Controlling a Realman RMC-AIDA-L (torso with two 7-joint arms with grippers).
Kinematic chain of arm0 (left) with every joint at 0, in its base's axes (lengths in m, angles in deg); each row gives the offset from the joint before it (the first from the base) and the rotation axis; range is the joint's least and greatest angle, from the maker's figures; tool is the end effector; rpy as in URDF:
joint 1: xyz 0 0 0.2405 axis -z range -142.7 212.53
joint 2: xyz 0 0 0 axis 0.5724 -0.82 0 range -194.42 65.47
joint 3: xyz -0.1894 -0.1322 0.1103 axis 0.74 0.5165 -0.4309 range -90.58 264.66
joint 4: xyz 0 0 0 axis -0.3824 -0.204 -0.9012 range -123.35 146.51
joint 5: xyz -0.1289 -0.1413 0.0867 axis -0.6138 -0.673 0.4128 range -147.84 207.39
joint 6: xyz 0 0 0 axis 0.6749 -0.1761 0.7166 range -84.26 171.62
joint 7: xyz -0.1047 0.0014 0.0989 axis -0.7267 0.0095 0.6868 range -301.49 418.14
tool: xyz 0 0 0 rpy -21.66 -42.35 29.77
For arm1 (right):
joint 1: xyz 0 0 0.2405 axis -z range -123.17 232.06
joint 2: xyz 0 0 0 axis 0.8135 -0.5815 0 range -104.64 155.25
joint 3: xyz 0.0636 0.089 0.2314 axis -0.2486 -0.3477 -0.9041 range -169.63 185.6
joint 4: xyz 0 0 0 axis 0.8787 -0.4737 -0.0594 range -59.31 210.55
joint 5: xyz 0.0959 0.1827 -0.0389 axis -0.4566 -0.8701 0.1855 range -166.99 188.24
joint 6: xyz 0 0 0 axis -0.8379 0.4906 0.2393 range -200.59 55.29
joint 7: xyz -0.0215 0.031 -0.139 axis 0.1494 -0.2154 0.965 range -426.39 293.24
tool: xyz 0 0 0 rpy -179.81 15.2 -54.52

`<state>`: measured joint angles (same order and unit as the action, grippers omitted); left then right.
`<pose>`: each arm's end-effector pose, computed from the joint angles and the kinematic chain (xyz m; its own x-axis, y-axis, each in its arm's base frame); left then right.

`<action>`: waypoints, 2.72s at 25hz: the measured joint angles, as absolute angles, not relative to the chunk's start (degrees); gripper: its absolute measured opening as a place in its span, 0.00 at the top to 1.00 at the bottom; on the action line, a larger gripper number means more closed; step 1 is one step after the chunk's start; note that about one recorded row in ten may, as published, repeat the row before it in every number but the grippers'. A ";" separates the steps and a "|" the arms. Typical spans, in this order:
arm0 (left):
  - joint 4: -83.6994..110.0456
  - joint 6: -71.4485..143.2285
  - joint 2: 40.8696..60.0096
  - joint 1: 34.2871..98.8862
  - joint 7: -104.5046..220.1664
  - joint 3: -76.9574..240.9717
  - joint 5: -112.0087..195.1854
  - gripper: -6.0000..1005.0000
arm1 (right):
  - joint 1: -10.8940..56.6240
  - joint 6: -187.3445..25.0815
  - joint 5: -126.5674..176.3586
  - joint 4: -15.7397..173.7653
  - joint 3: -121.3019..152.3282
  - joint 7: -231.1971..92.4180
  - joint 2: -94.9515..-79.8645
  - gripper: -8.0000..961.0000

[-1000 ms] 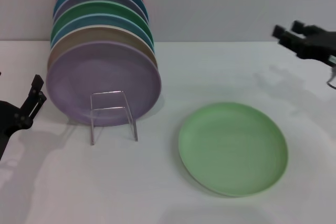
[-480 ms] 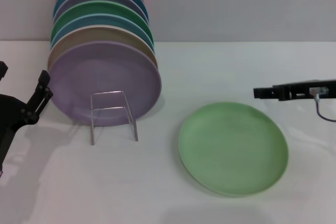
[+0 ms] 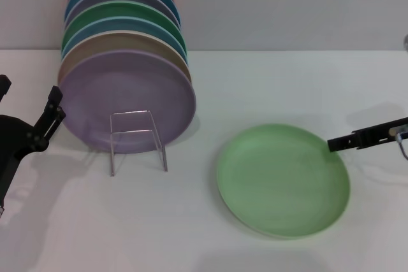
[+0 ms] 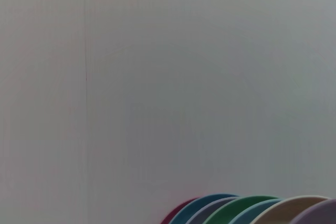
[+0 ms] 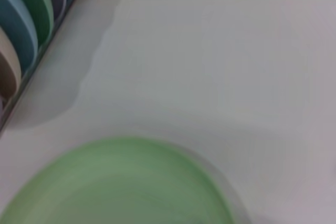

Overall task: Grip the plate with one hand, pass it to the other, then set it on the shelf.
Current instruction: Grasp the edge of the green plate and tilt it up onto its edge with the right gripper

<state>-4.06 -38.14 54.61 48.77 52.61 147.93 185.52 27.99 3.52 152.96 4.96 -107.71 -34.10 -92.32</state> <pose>-0.3108 0.2745 -0.0097 0.7014 -0.2610 0.6633 0.6104 -0.2607 -0.7480 0.2588 0.3653 0.0421 0.5280 -0.8240 -0.2056 -0.7914 -0.3897 -0.4710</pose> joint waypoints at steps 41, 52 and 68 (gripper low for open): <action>-4.06 -38.16 54.62 49.66 52.62 147.86 185.78 0.15 | 22.03 -1.51 156.45 17.67 -107.33 -29.38 -92.93 0.90; -4.69 -38.40 54.61 49.73 52.62 147.15 185.87 0.14 | 24.51 -1.51 151.80 15.21 -107.95 -26.49 -93.44 0.94; -7.64 -38.87 54.27 48.82 52.63 145.95 185.82 0.15 | 35.35 -2.75 130.44 8.35 -111.73 -11.13 -93.65 0.99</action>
<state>-7.64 -38.87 54.27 48.82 52.63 145.95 185.82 35.35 -2.75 130.44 8.35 -111.73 -11.13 -93.65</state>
